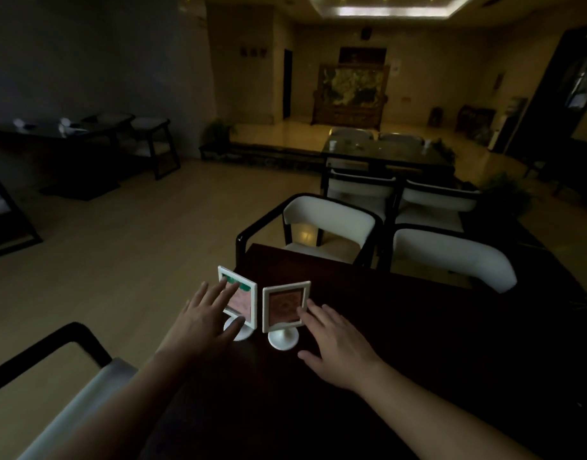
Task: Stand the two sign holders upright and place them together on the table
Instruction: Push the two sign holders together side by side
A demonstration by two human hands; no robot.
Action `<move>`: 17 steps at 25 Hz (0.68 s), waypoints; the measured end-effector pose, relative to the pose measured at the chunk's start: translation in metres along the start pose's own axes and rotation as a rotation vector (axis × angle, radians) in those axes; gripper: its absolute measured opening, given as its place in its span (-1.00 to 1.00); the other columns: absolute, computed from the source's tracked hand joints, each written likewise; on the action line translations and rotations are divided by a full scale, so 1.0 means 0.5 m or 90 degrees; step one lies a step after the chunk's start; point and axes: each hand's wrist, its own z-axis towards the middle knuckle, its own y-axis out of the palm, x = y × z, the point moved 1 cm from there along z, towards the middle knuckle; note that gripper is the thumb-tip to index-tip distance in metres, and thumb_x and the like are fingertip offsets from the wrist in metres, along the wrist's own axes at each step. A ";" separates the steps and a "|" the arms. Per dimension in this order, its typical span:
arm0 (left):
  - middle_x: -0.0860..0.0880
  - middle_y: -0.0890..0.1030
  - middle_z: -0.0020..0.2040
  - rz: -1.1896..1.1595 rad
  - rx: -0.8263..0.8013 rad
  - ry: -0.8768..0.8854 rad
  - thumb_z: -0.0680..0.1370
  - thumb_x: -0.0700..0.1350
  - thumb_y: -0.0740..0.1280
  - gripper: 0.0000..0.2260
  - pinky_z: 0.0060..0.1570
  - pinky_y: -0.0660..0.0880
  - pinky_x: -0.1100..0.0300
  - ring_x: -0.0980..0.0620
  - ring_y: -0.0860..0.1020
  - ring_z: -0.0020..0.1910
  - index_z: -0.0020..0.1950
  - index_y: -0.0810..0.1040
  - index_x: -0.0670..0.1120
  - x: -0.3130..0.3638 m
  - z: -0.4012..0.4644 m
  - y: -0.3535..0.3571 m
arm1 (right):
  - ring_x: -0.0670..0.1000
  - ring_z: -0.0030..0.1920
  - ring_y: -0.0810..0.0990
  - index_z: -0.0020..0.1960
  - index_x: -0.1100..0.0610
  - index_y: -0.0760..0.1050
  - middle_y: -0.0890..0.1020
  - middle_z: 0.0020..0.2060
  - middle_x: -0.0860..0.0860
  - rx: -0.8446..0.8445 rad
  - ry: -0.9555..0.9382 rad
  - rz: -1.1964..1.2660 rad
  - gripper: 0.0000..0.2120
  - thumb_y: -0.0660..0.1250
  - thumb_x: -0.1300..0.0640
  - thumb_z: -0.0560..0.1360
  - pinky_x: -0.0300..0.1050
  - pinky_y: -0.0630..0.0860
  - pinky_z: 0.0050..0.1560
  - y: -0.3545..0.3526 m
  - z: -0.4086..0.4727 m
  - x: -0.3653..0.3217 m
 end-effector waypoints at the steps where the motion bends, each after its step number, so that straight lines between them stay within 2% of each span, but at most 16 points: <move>1: -0.04 0.17 0.60 -0.005 -0.001 0.007 0.48 0.33 0.12 -0.28 0.48 0.16 -0.19 -0.21 0.03 0.58 0.59 0.14 0.06 -0.027 0.030 -0.008 | 0.10 0.57 0.04 0.61 -0.03 -0.01 0.04 0.61 -0.03 0.009 0.013 -0.002 -0.24 0.28 -0.19 0.55 0.12 0.15 0.50 -0.002 0.029 -0.008; 5: -0.05 0.23 0.58 0.013 -0.035 0.057 0.55 0.16 0.31 -0.35 0.48 0.18 -0.21 -0.18 0.07 0.57 0.58 0.17 0.05 -0.117 0.141 -0.005 | 0.06 0.56 0.05 0.60 0.00 0.05 0.07 0.60 -0.02 0.031 0.060 0.003 -0.25 0.32 -0.13 0.55 0.10 0.17 0.49 -0.006 0.124 -0.024; 12: 0.01 0.30 0.55 0.051 -0.118 0.195 0.56 -0.01 0.36 -0.42 0.46 0.24 -0.01 -0.03 0.16 0.55 0.54 0.24 0.05 -0.171 0.288 0.033 | 0.05 0.56 0.10 0.57 0.11 0.16 0.19 0.58 0.03 0.032 0.116 0.010 -0.38 0.32 0.12 0.59 -0.04 0.09 0.52 0.009 0.240 -0.033; 15: 0.00 0.34 0.53 0.053 -0.157 0.230 0.56 -0.08 0.35 -0.46 0.43 0.22 0.08 -0.01 0.20 0.53 0.53 0.29 0.03 -0.165 0.317 0.045 | 0.04 0.56 0.10 0.56 0.13 0.19 0.22 0.57 0.05 0.024 0.118 0.010 -0.42 0.30 0.21 0.60 -0.10 0.06 0.50 0.021 0.269 -0.029; 17: 0.00 0.37 0.51 0.059 -0.176 0.232 0.56 -0.12 0.35 -0.49 0.38 0.29 0.09 -0.01 0.27 0.49 0.50 0.35 0.03 -0.164 0.330 0.049 | 0.04 0.56 0.10 0.55 0.15 0.22 0.24 0.56 0.06 0.022 0.112 0.006 -0.45 0.29 0.25 0.60 -0.11 0.06 0.48 0.026 0.287 -0.026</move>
